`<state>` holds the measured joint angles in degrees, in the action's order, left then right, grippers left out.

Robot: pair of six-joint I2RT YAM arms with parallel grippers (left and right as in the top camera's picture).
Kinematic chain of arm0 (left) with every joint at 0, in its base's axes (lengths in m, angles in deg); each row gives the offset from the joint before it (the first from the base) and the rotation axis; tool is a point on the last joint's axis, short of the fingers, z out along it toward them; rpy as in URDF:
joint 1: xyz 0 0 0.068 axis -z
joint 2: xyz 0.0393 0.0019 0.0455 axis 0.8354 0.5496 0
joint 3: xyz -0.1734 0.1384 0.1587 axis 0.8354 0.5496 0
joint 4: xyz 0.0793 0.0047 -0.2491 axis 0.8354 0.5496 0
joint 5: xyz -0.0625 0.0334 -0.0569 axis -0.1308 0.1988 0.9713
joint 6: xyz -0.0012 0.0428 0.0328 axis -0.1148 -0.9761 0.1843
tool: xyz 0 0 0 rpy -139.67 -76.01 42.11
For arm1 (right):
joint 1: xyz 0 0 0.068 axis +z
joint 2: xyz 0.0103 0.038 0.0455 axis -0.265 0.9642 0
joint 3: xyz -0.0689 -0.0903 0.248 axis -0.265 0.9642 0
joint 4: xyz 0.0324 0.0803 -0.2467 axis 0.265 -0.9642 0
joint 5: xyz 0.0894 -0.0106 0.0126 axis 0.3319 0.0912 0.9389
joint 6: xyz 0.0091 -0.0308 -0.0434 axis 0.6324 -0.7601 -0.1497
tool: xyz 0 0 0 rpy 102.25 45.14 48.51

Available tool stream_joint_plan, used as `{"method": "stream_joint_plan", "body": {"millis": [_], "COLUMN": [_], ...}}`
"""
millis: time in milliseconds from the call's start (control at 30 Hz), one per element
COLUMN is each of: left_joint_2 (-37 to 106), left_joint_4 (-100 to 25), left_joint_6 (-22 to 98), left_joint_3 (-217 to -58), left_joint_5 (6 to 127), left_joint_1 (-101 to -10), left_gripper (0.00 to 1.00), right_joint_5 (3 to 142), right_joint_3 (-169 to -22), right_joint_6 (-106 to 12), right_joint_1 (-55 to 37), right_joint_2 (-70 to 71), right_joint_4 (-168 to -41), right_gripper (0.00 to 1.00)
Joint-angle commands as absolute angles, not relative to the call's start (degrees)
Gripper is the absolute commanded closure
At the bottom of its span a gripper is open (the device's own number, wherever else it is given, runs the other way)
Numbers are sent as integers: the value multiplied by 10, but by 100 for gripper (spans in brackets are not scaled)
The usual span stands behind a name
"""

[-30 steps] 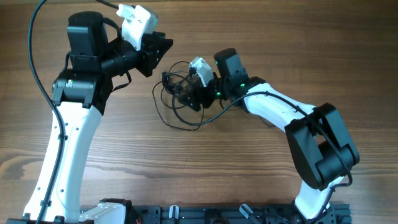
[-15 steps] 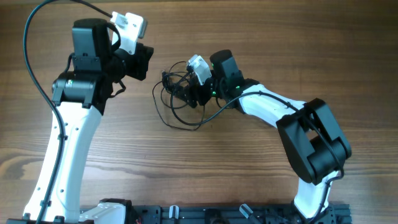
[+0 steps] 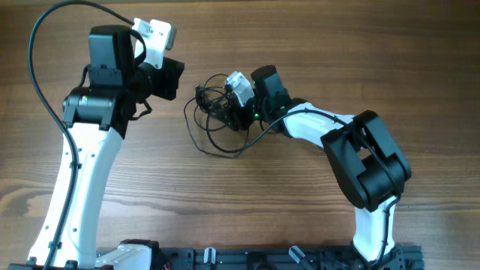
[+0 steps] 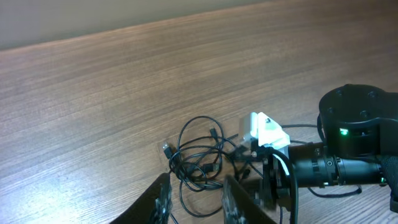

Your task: Untangle cables

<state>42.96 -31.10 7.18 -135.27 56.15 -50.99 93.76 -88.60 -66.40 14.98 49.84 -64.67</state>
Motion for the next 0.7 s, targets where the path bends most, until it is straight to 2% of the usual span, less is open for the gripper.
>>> {"method": "stream_joint_plan", "body": {"millis": [0, 233, 433, 667], "left_joint_2": [433, 434, 450, 544], "left_joint_4": [-301, -271, -256, -257], "left_joint_6": [79, 79, 79, 77], "left_joint_3": [-1353, -1353, -1353, -1353], "left_joint_5": [557, 567, 568, 704], "left_joint_1": [-508, -508, -508, -499], "left_gripper": [72, 71, 68, 68], "right_joint_5": [925, 947, 873, 772], "right_joint_3": [-886, -917, -964, -974], "right_joint_6": [-649, -592, -594, -595], "right_joint_1": [150, 145, 114, 97], "right_joint_2": [510, 476, 348, 228], "right_joint_4": [-643, -682, -844, -1006], "right_gripper": [96, 96, 96, 96]}}
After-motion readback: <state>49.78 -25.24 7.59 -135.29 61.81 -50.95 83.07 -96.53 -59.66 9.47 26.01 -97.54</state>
